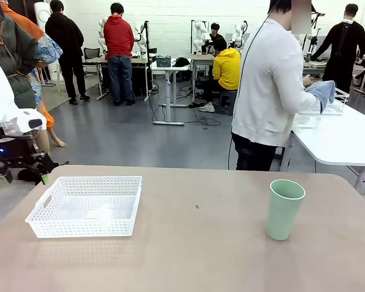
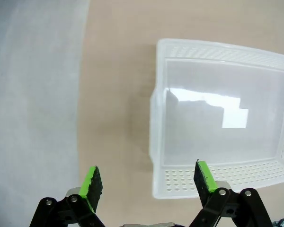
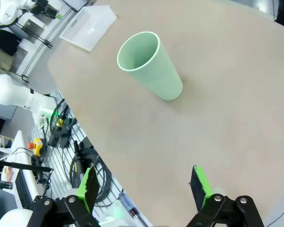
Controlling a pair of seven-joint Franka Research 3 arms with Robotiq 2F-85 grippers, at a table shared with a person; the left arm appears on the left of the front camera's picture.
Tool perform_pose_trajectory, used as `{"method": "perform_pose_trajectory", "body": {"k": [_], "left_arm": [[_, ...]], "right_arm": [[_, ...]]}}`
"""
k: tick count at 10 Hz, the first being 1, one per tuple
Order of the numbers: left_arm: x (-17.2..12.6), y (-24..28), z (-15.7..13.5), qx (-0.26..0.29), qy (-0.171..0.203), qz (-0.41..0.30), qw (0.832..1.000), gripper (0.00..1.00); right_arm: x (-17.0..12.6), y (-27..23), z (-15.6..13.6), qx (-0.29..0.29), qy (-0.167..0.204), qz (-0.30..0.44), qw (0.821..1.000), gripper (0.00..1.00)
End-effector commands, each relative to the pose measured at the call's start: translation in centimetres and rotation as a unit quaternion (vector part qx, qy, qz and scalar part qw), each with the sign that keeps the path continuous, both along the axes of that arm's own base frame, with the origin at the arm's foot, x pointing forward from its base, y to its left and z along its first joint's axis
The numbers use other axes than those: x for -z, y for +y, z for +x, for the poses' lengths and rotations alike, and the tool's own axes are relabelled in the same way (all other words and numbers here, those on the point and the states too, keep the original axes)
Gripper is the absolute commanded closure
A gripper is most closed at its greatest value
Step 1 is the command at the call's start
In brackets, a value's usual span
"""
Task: Clean and organize the cups into the basket.
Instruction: Pick up the Organizing basket and move it to the center of the table, then pick up the Reusable plastic cup from the right side of the table and place it inside the Organizing basket.
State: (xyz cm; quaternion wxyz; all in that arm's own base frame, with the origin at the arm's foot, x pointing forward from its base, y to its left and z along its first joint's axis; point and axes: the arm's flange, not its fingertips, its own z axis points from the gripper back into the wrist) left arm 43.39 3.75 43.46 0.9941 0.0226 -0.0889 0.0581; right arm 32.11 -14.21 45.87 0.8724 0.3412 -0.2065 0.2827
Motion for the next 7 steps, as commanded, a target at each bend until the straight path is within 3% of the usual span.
{"method": "perform_pose_trajectory", "body": {"k": [1, 4, 6, 7], "left_arm": [[1.7, -1.3, 0.5, 0.011, 0.003, -0.04, 0.999, 0.0], [3.9, -2.1, 0.6, 0.014, 0.027, -0.046, 0.998, 0.0], [3.8, -1.4, 0.1, 0.009, 0.013, -0.085, 0.996, 0.0], [3.7, -2.4, 0.7, 0.005, 0.034, -0.041, 0.999, 0.0]], "right_arm": [[-0.1, 0.3, 0.2, 0.0, -0.002, -0.006, 1.0, 0.0], [-0.1, 0.3, 0.2, 0.0, -0.002, -0.006, 1.0, 0.0], [-0.1, 0.3, 0.2, 0.0, -0.002, -0.006, 1.0, 0.0], [0.0, 0.0, 0.0, -0.001, 0.0, 0.0, 1.0, 0.0]]}}
